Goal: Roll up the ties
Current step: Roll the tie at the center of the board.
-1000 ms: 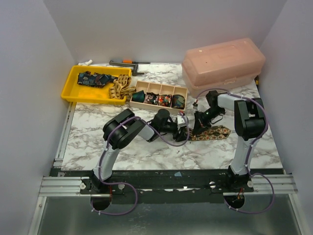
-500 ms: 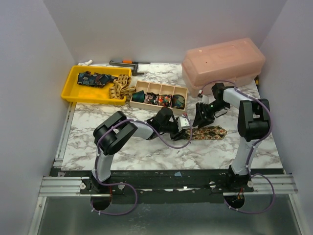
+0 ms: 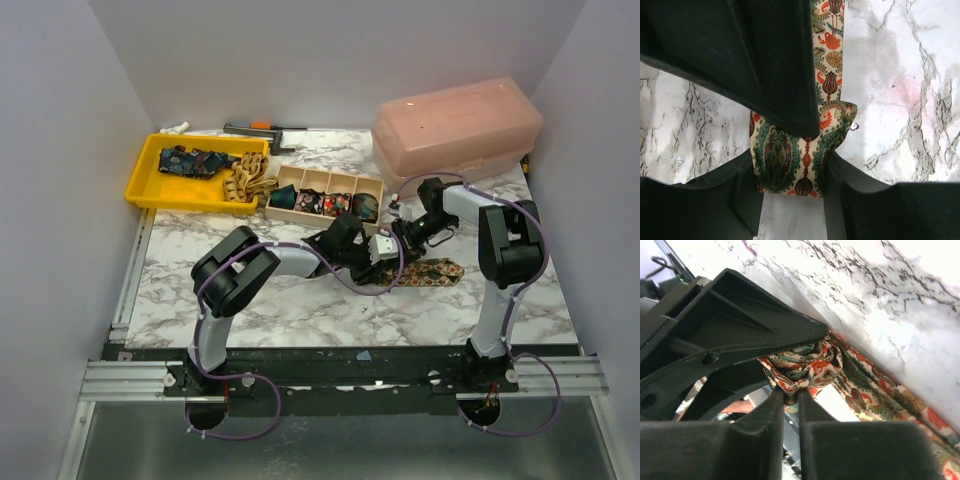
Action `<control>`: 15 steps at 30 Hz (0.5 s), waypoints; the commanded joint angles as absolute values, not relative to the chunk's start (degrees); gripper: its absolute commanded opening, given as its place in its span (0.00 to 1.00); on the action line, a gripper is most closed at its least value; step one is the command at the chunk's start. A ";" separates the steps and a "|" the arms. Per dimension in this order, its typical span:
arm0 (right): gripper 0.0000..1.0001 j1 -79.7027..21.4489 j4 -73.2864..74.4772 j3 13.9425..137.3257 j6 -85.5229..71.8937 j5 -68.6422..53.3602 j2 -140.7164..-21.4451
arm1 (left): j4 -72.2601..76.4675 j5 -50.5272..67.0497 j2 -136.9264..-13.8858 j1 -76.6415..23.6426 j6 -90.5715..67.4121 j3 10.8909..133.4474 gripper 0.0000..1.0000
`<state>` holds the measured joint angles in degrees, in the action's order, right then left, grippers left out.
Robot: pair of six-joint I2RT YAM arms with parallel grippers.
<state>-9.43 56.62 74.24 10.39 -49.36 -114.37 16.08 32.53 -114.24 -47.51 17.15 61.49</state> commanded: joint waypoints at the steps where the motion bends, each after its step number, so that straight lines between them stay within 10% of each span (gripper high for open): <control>1: 0.01 -9.49 54.52 74.02 9.10 -41.70 -115.89 | 7.40 30.21 -117.11 -47.76 17.89 60.11 0.21; 9: 0.00 -8.96 51.73 73.73 12.91 -29.79 -118.65 | 22.62 41.28 -116.59 -44.68 14.37 59.29 0.77; 15: 0.00 -8.96 47.57 72.16 12.56 -23.99 -119.28 | 35.90 46.29 -118.12 -44.47 12.26 60.29 0.83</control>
<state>-8.88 56.73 74.32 10.07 -38.72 -115.96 24.84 40.42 -116.03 -44.38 14.46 59.88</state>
